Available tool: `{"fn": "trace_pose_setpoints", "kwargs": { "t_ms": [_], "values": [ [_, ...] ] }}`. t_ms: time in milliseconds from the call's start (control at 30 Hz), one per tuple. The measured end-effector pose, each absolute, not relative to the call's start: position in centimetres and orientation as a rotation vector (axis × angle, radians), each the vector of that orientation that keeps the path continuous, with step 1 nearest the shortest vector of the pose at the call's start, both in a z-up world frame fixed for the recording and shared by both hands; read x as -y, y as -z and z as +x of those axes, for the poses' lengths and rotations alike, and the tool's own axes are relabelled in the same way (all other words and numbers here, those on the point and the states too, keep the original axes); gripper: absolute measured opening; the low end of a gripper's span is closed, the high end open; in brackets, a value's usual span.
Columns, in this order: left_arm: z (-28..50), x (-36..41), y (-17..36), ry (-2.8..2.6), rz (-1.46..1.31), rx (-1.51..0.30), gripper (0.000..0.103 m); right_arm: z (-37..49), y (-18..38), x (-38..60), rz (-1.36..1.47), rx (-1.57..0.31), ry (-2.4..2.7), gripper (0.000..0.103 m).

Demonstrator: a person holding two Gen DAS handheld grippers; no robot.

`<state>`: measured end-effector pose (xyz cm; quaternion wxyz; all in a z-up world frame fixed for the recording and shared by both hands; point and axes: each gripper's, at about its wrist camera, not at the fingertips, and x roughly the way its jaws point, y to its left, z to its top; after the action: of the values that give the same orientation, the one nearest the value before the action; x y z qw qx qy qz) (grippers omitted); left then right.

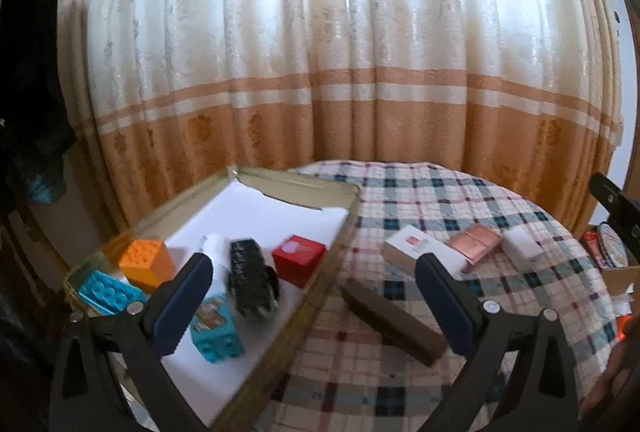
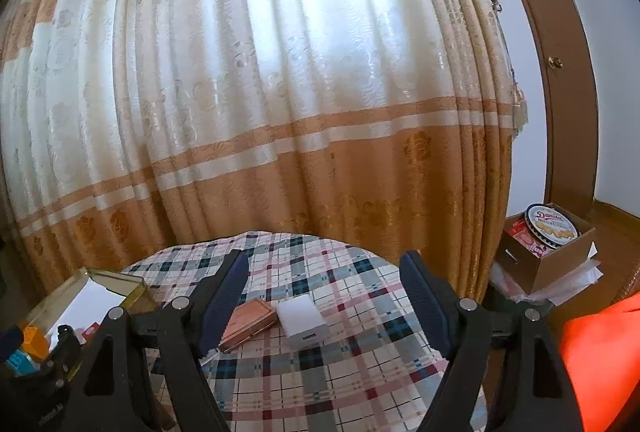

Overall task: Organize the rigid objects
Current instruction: 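Move the left gripper to the dark brown wooden bar while the right gripper approaches the white charger cube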

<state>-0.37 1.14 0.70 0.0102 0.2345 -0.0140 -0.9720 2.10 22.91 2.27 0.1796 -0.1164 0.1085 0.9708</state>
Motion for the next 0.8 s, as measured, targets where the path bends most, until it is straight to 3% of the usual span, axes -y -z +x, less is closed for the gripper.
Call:
{"fn": "trace_pose_setpoints", "kwargs": {
  "t_ms": [300,567,800],
  "values": [
    [0.0,-5.0,-0.1,3.08,0.844,0.164,0.102,2.7,-2.1,-24.2,-0.319,-0.393,-2.721,0.08],
    [-2.8,-8.0,2.0,2.949,1.123,0.168,0.1,3.0,-1.7,-25.3,-0.317,-0.485,-2.708,0.08],
    [-3.8,-9.4,2.7,2.881,1.185,0.192,0.1,2.9,-1.4,-26.1,-0.33,-0.544,-2.699,0.08]
  ]
}}
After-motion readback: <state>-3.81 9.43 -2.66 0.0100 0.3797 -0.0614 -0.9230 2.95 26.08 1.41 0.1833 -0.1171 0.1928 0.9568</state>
